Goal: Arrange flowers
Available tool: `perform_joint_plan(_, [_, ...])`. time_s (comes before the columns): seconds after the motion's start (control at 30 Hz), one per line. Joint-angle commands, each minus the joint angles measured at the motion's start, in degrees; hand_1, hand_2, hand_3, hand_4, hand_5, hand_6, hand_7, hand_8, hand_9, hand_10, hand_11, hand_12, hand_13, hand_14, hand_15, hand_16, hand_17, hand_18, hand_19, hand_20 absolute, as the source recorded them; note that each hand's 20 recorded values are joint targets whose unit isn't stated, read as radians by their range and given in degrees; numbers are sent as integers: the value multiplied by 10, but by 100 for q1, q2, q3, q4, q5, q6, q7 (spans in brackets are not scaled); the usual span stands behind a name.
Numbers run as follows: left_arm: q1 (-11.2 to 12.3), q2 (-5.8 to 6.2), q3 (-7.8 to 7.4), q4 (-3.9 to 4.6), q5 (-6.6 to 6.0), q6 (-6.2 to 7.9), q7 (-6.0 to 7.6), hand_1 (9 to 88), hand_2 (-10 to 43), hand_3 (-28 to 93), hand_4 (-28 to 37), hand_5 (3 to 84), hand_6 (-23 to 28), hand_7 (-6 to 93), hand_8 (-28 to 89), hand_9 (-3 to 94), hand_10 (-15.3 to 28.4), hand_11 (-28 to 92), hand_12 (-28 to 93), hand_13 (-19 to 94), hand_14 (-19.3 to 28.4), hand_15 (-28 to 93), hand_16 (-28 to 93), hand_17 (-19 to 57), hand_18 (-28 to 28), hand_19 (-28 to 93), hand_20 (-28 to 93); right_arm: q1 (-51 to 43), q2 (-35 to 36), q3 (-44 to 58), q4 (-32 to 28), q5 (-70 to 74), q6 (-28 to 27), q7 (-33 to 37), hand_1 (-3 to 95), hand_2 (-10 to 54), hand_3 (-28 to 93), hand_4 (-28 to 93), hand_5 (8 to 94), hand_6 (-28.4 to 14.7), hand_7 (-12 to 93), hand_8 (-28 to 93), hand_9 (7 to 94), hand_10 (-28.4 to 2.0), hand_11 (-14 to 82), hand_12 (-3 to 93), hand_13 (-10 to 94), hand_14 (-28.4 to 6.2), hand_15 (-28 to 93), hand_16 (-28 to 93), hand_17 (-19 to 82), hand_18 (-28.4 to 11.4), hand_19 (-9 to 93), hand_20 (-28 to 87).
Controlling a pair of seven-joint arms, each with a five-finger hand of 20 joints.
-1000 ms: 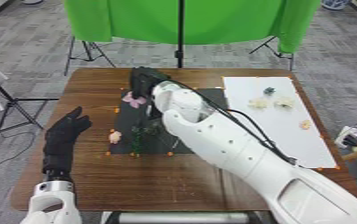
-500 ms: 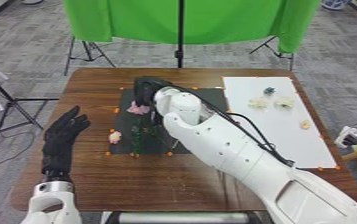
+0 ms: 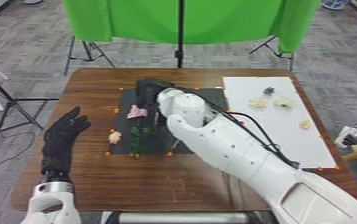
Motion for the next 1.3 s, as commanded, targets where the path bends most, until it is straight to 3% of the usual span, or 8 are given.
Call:
perform_joint_plan(0.03, [327,-142,-173,-81,4,21,-92,276,-80,661,-255,407,54,117,-64,425,132,230,117,313,176,341,-21,23,145,159,211,-679,2496,1217,-2206,194,615,434,394,-95,700,-216,592,7,171,-102,722,-125,217,225,785,-64,676,351,578,-141,932,591])
perform_joint_plan(0.27, [363,-154,-169,-82,76,-37,-110,275,-80,665,-256,414,53,122,-65,430,133,234,117,314,176,346,-22,23,144,160,213,-2432,3865,3283,-3166,165,210,1054,396,-95,692,-198,626,28,161,-102,702,-137,205,226,776,-71,682,347,572,-146,932,588])
perform_joint_plan(0.5, [236,-129,-120,-35,94,-107,-157,275,-78,663,-257,418,53,124,-66,431,133,235,117,315,177,349,-24,22,145,162,214,-3509,3897,4334,-3082,-20,-130,1648,375,-95,679,-194,593,10,138,-97,677,-148,201,231,769,-78,693,352,575,-148,932,599])
perform_joint_plan(0.83, [102,-124,-72,12,179,-186,-277,269,-75,664,-258,422,52,126,-67,433,133,236,117,315,179,351,-25,22,145,163,214,-3933,3687,4398,-2707,-83,-431,1998,339,-95,664,-180,575,-15,111,-81,660,-166,195,235,757,-91,700,353,569,-154,932,605])
perform_joint_plan(1.07, [228,-179,-91,-31,199,-156,-293,268,-73,664,-260,425,53,127,-67,433,134,234,117,315,179,350,-25,22,145,162,214,-4346,3583,4433,-2568,-804,-328,2051,340,-95,662,-178,598,-43,104,-80,678,-168,207,237,768,-89,702,346,578,-154,932,605])
perform_joint_plan(1.3, [319,-228,-107,-65,218,-136,-329,268,-73,664,-260,426,52,127,-67,433,134,234,117,316,179,350,-24,21,145,163,214,-4667,3505,4636,-2600,-959,-78,2060,344,-95,665,-182,588,-23,110,-79,672,-165,223,249,768,-87,708,349,581,-152,932,610])
